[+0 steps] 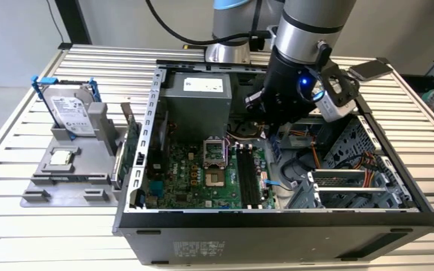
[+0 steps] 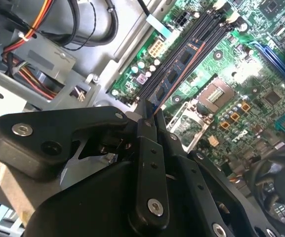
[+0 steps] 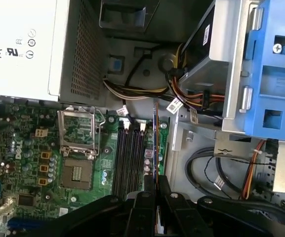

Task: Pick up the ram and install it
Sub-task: 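Insert the ram into the slot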

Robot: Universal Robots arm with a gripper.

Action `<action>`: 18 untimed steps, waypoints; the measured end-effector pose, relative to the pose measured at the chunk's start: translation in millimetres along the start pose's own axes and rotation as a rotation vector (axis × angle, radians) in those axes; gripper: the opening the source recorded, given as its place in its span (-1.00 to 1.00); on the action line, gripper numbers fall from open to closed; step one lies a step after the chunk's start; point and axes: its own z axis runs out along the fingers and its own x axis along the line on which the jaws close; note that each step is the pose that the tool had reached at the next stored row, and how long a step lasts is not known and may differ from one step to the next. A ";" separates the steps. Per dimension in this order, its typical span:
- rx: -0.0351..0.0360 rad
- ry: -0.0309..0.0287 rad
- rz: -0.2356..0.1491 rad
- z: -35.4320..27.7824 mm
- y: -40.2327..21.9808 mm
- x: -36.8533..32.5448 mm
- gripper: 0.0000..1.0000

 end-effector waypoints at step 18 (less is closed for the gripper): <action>0.0045 -0.0026 0.150 31.6 -0.5 5.9 -1.00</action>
